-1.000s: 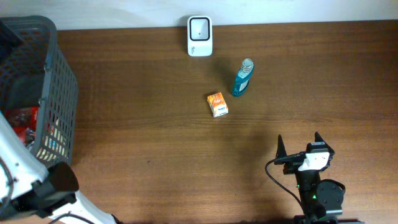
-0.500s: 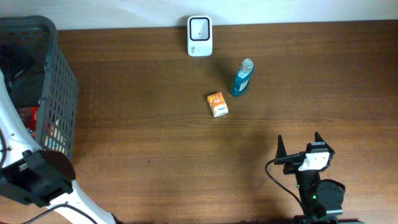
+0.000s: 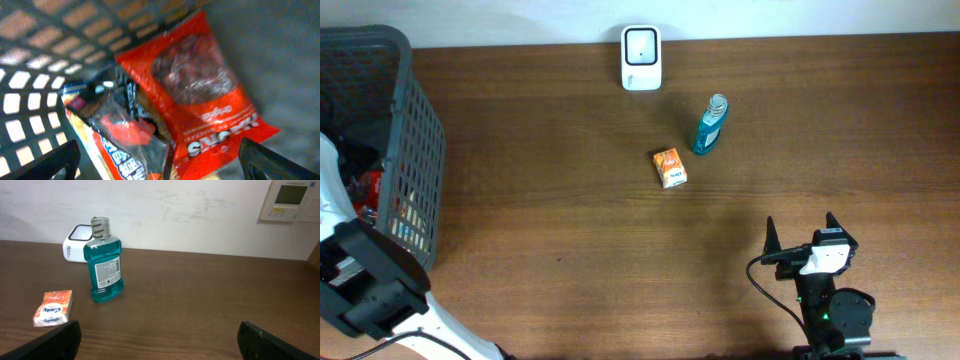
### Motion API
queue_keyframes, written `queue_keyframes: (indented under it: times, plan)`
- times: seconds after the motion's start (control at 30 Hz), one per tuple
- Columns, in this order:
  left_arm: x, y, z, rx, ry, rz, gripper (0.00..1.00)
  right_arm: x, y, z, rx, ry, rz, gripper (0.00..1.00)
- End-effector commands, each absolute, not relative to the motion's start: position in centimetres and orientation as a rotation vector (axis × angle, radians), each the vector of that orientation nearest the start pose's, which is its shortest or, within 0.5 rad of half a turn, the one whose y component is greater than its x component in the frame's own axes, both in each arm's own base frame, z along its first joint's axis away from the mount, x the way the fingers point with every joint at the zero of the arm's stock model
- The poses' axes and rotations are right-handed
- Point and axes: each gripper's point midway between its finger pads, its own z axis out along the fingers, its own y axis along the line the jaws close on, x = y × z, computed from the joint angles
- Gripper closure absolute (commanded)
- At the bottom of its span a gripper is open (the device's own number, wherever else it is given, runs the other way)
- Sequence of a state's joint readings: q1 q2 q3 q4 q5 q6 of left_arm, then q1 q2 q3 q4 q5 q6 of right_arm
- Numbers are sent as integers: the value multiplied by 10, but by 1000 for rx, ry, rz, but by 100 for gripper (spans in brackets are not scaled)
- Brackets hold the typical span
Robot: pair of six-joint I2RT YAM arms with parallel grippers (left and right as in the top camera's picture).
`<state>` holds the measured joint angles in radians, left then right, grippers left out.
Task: Scan the item barcode
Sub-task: 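Move the left gripper back into the basket and grasp a clear snack bag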
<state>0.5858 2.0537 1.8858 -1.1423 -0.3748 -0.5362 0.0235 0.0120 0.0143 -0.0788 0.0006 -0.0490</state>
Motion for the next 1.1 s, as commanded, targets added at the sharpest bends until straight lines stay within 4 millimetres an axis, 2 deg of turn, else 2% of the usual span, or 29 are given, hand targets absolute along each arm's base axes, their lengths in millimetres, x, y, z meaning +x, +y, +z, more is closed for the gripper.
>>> queue_keyframes:
  times: [0.0, 0.13, 0.23, 0.33, 0.47, 0.67, 0.73, 0.8, 0.87, 0.97, 1.07]
  plan:
    - [333, 302, 119, -1691, 2338, 548, 1, 246, 6, 155, -60, 1652, -19, 2]
    - [329, 301, 112, -1706, 2355, 543, 1, 246, 6, 155, -60, 1652, -19, 2]
    - [336, 284, 96, -1719, 2407, 384, 1, 246, 6, 155, -60, 1652, -19, 2]
    - [334, 278, 81, -1787, 2395, 347, 1, 246, 6, 155, -60, 1652, -19, 2]
    - [329, 278, 61, -1845, 2416, 349, 1, 246, 6, 155, -60, 1652, -19, 2]
    - [332, 287, 56, -1847, 2384, 346, 2, 246, 6, 155, -60, 1652, -19, 2]
    - [332, 292, 57, -1853, 2365, 345, 16, 246, 6, 155, -60, 1652, -19, 2]
    - [332, 295, 57, -1857, 2349, 344, 39, 246, 6, 155, -60, 1652, -19, 2]
    - [331, 298, 57, -1863, 2341, 346, 50, 246, 6, 155, -60, 1652, -19, 2]
    - [323, 306, 59, -1864, 2333, 409, 60, 246, 6, 155, -60, 1652, -19, 2]
    - [323, 307, 59, -1785, 2404, 427, 75, 246, 6, 155, -60, 1652, -19, 2]
